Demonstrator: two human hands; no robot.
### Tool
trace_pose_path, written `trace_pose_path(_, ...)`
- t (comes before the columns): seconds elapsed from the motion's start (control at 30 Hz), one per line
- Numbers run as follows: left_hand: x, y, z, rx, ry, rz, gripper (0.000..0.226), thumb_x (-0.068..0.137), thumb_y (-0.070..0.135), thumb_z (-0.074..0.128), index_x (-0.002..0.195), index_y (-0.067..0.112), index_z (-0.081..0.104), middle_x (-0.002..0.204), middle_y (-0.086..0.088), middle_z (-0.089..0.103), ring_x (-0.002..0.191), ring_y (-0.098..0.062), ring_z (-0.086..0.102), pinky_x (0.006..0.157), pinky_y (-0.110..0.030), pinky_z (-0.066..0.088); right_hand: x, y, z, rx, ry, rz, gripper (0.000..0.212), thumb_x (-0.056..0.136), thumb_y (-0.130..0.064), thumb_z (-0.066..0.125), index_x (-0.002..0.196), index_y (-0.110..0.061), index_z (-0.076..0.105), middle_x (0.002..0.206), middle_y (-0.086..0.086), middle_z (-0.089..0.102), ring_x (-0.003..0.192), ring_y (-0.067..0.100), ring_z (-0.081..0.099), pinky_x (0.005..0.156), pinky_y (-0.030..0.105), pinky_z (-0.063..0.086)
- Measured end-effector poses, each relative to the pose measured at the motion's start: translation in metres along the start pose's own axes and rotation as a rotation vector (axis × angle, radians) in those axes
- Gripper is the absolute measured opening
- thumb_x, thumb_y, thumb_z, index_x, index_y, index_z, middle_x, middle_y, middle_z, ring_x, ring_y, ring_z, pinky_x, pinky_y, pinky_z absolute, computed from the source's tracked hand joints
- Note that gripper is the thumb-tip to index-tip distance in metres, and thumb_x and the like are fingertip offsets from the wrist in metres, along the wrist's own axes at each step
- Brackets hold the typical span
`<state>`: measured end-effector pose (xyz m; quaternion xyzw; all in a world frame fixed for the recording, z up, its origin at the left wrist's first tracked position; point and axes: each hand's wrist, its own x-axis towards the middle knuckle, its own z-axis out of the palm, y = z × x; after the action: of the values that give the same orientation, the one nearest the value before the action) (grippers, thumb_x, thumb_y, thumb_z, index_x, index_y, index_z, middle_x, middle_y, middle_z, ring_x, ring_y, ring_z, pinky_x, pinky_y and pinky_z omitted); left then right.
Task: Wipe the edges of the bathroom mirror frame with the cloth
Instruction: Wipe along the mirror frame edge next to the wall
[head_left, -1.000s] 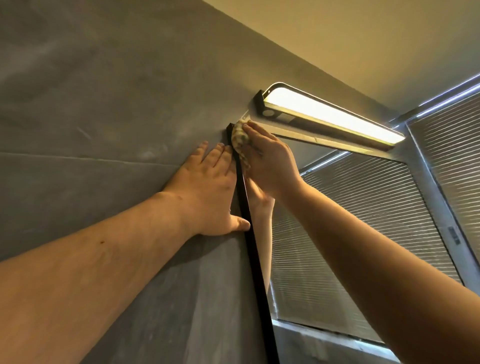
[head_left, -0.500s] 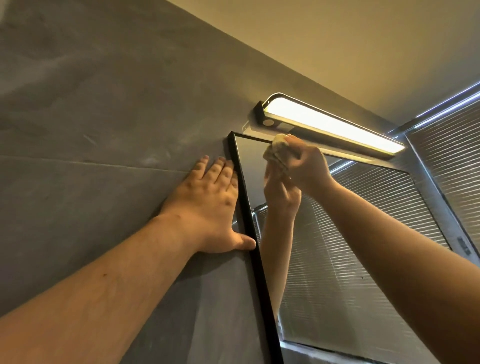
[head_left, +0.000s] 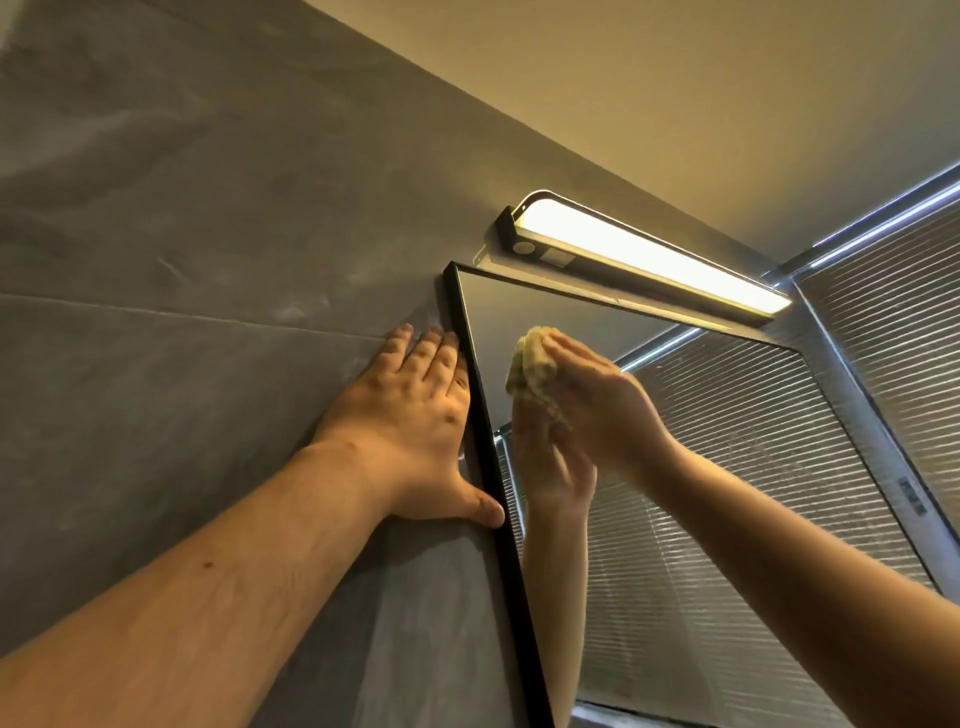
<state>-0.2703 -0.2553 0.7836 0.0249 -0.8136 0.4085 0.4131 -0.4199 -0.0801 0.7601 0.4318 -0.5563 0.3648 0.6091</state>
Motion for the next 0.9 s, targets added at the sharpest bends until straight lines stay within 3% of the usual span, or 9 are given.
trace_pose_path(0.1, 0.0, 0.001, -0.001, 0.008, -0.003, 0.0, 0.141, 0.057, 0.1, 0.031, 0.152, 0.005, -0.011, 0.161, -0.015, -0.018, 0.147, -0.029, -0.024, 0.119, -0.049, -0.011, -0.038, -0.013, 0.003, 0.038, -0.008, -0.029, 0.051, 0.092, -0.033, 0.057, 0.137, -0.008, 0.055, 0.146, 0.005, 0.05, 0.138, 0.012, 0.044, 0.115, 0.028, 0.035)
trace_pose_path(0.23, -0.001, 0.001, -0.002, 0.006, -0.002, -0.003, 0.14, 0.058, 0.099, 0.032, 0.153, 0.006, -0.011, 0.161, -0.015, -0.018, 0.147, -0.029, -0.023, 0.119, -0.049, -0.011, -0.051, -0.012, 0.002, -0.009, -0.06, -0.145, 0.052, 0.096, -0.033, 0.052, 0.14, -0.006, 0.05, 0.149, 0.007, 0.047, 0.141, 0.018, 0.042, 0.113, 0.04, 0.04)
trace_pose_path(0.43, -0.002, 0.002, -0.002, -0.034, 0.034, -0.003, 0.141, 0.057, 0.098, 0.037, 0.152, 0.007, -0.011, 0.161, -0.013, -0.017, 0.147, -0.027, -0.022, 0.12, -0.048, -0.012, 0.013, -0.003, 0.005, -0.128, -0.026, -0.136, 0.053, 0.095, -0.034, 0.052, 0.139, -0.004, 0.052, 0.145, 0.012, 0.051, 0.134, 0.022, 0.048, 0.113, 0.026, 0.036)
trace_pose_path(0.53, -0.003, 0.002, -0.003, -0.052, 0.055, 0.01, 0.143, 0.056, 0.098, 0.039, 0.152, 0.007, -0.015, 0.161, -0.011, -0.017, 0.147, -0.026, -0.021, 0.12, -0.047, -0.011, 0.06, -0.004, 0.014, -0.163, -0.006, -0.121, 0.044, 0.095, -0.017, 0.059, 0.136, 0.0, 0.054, 0.138, 0.018, 0.056, 0.129, 0.03, 0.054, 0.11, 0.04, 0.043)
trace_pose_path(0.67, -0.002, 0.0, 0.0, -0.056, 0.084, 0.009, 0.146, 0.052, 0.1, 0.038, 0.153, 0.005, -0.01, 0.162, -0.013, -0.014, 0.149, -0.026, -0.018, 0.121, -0.046, -0.008, 0.098, -0.015, 0.018, -0.022, -0.067, -0.018, 0.053, 0.093, -0.024, 0.049, 0.139, 0.003, 0.049, 0.144, 0.021, 0.049, 0.138, 0.035, 0.044, 0.116, 0.05, 0.033)
trace_pose_path(0.73, -0.002, 0.001, 0.001, -0.053, 0.088, 0.008, 0.147, 0.05, 0.101, 0.037, 0.153, 0.006, -0.009, 0.162, -0.013, -0.012, 0.149, -0.026, -0.016, 0.122, -0.046, -0.006, 0.095, -0.015, 0.018, -0.044, -0.079, -0.009, 0.051, 0.095, -0.022, 0.049, 0.142, -0.001, 0.046, 0.15, 0.017, 0.044, 0.142, 0.031, 0.038, 0.12, 0.045, 0.028)
trace_pose_path(0.9, -0.001, 0.002, 0.0, -0.044, 0.073, -0.002, 0.146, 0.052, 0.101, 0.035, 0.152, 0.007, -0.014, 0.162, -0.011, -0.016, 0.148, -0.026, -0.019, 0.121, -0.047, -0.007, 0.042, -0.022, 0.016, -0.062, -0.052, -0.11, 0.046, 0.096, -0.016, 0.058, 0.141, -0.008, 0.051, 0.149, 0.011, 0.046, 0.142, 0.024, 0.038, 0.119, 0.035, 0.03)
